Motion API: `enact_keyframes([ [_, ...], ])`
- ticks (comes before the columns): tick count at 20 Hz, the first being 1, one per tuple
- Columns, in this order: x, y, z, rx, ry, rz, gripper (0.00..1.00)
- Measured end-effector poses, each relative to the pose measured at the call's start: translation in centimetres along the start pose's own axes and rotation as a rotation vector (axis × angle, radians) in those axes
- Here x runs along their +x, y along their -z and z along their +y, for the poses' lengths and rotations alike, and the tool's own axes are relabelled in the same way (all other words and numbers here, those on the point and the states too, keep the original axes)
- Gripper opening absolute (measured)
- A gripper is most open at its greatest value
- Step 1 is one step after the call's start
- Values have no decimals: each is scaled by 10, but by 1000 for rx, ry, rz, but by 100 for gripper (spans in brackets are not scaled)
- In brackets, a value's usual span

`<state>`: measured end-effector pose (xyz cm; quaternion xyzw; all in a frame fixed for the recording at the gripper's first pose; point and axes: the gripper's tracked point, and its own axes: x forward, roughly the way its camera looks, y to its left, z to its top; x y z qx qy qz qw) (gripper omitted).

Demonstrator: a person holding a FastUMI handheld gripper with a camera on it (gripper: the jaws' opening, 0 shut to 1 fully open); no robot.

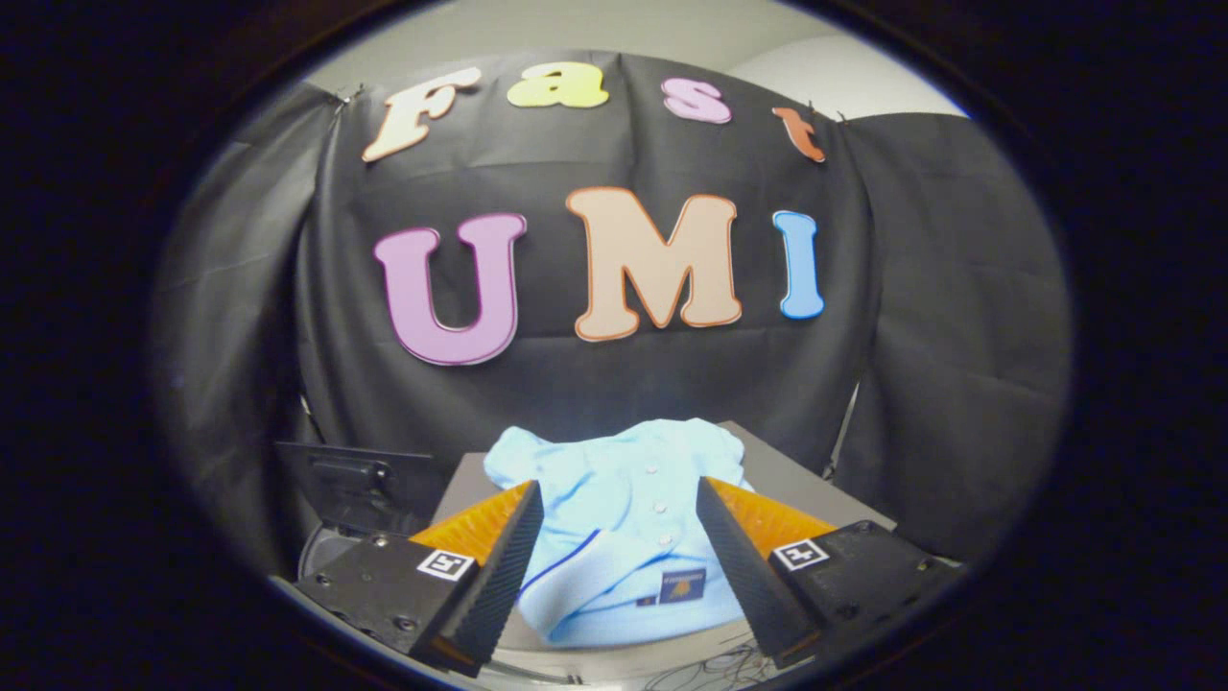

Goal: Put the clothes into the washing machine and then close the washing machine lid.

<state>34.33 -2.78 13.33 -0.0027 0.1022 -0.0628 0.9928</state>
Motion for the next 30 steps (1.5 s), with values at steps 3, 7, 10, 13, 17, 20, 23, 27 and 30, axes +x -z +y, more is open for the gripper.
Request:
enact_keyframes([
  [3,40,12,-6,-65,48,118,97],
  [7,76,31,-7,-155,59,206,98],
  [10,78,59,-18,-70,101,348,97],
  [13,88,67,-16,39,81,388,95],
  [17,94,70,-4,16,38,407,55],
  [20,94,70,-7,50,38,398,26],
  [23,90,65,-3,46,23,379,21],
  [27,88,40,18,-2,-60,226,17],
  [30,86,12,32,-32,-73,72,11],
])
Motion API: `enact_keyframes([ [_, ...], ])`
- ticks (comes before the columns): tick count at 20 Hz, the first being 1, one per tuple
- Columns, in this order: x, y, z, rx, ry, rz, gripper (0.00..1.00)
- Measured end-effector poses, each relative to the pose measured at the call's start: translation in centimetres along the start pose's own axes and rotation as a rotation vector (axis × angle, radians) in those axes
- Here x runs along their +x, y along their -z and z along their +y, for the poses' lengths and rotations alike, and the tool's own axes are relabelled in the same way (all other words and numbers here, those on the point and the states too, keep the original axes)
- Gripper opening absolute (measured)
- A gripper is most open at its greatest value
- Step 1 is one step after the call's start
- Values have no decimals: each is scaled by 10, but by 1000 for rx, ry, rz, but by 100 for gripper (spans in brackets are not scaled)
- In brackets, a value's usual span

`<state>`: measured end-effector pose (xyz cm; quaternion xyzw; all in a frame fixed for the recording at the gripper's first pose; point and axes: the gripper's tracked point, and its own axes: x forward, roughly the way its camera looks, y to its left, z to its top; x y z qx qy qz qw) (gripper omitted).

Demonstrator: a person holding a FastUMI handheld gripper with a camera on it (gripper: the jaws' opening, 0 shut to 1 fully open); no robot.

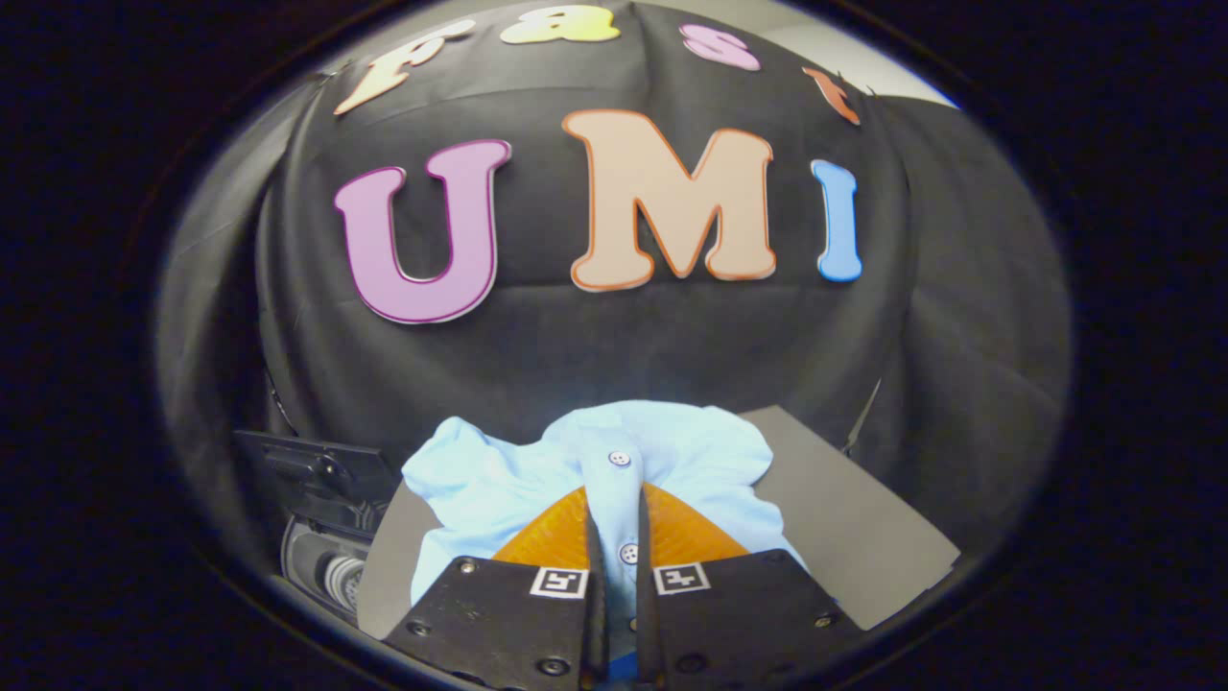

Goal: Put the clothes into the washing machine and then close the washing machine lid.

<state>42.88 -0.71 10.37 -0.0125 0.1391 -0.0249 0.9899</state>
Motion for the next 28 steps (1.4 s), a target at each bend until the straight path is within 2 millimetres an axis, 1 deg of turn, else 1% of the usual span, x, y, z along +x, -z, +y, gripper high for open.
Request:
enact_keyframes([
  [1,-5,1,9,0,-32,-31,10],
  [3,-8,-15,24,1,-56,-118,9],
  [4,-10,-16,28,-8,-57,-135,8],
  [6,-15,-19,30,6,-56,-163,9],
  [9,-25,-29,32,23,-43,-232,8],
  [11,-30,-30,42,24,-45,-253,8],
  [15,-48,-25,77,17,-83,-259,8],
  [21,-87,-25,129,22,-131,-312,8],
  [23,-98,-19,149,36,-171,-310,8],
  [25,-113,-27,163,67,-197,-331,8],
  [28,-134,-37,191,108,-245,-343,8],
])
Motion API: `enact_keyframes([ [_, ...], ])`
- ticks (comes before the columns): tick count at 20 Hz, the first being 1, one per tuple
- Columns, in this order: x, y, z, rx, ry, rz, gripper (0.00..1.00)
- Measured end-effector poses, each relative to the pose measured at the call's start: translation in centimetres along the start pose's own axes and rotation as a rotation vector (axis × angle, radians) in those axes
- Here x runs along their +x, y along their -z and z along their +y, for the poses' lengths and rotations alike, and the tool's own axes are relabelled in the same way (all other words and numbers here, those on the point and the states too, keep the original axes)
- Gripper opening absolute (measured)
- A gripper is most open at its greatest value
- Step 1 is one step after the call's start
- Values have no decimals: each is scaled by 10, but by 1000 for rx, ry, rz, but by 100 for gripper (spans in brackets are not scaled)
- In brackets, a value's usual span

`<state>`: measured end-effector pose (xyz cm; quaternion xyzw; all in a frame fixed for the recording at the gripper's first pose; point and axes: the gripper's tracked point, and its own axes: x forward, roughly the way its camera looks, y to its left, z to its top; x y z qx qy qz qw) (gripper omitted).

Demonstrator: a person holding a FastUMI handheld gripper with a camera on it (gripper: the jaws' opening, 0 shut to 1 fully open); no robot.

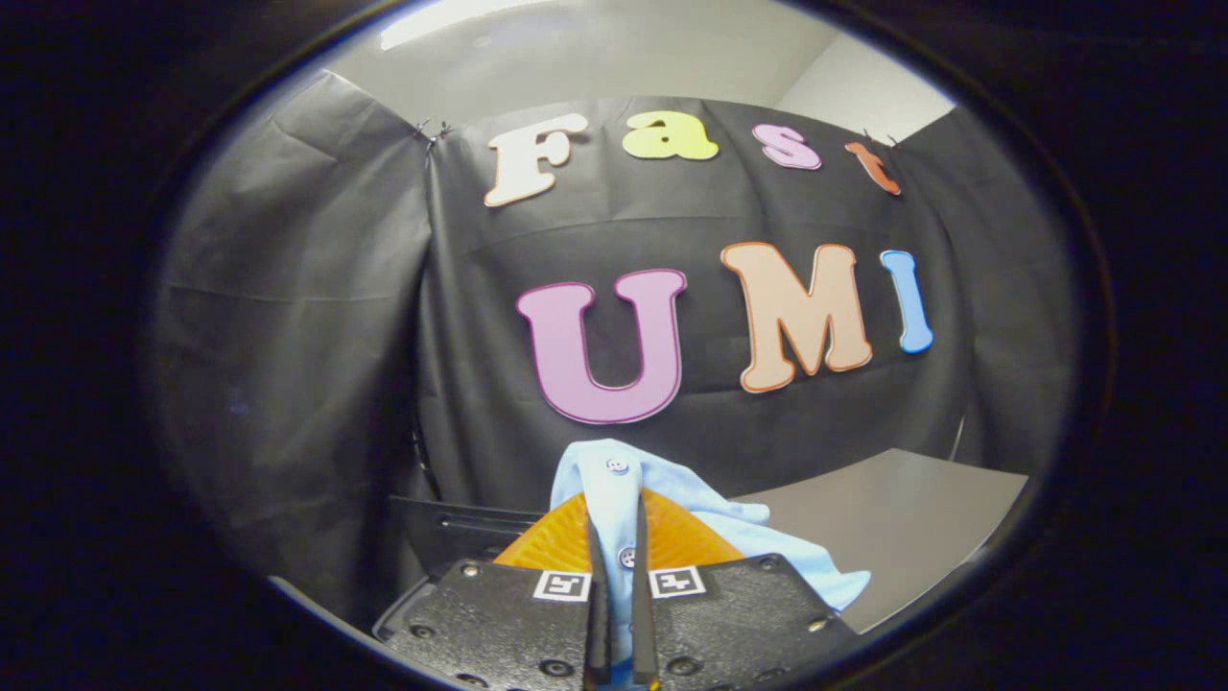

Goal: Put the clothes into the washing machine and then close the washing machine lid.

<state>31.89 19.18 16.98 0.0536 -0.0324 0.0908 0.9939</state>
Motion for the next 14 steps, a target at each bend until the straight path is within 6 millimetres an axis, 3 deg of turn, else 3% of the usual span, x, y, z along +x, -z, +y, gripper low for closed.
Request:
enact_keyframes([
  [3,-8,-10,42,18,-79,-1,8],
  [6,-11,-9,71,-3,-123,23,8],
  [11,-8,28,118,-17,-176,92,9],
  [14,-3,62,132,-46,-182,157,9],
])
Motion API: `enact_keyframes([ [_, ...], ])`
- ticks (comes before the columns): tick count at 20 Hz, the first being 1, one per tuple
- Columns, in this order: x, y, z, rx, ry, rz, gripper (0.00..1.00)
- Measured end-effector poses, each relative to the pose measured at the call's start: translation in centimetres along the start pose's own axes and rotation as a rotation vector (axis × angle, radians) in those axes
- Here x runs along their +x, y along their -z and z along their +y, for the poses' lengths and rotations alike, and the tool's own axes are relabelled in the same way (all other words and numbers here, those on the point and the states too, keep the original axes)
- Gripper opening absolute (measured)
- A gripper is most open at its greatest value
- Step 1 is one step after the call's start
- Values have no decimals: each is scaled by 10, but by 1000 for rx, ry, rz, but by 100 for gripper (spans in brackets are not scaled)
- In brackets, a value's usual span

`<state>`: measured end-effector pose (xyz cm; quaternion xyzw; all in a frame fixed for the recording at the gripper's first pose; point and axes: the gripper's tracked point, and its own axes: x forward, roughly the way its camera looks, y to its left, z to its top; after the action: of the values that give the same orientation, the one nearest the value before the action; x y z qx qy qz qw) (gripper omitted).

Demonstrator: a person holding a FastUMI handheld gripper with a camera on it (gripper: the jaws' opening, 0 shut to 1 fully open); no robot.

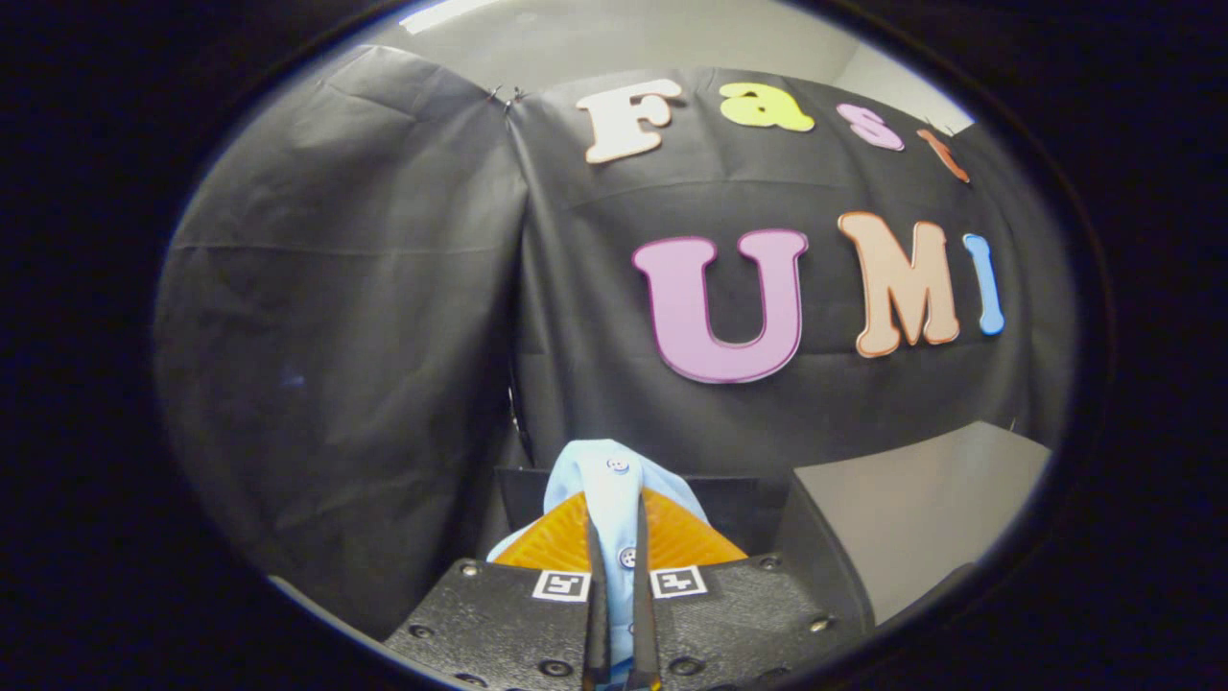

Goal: Put the clothes into the washing machine and then close the washing machine lid.

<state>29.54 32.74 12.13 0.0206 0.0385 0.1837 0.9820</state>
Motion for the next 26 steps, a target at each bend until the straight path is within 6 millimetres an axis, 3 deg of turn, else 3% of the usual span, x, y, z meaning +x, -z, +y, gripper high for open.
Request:
enact_keyframes([
  [5,27,58,15,5,13,90,9],
  [12,61,180,35,87,30,275,10],
  [17,82,261,35,149,45,448,11],
  [23,94,316,35,120,65,637,14],
  [26,96,331,31,164,75,712,14],
])
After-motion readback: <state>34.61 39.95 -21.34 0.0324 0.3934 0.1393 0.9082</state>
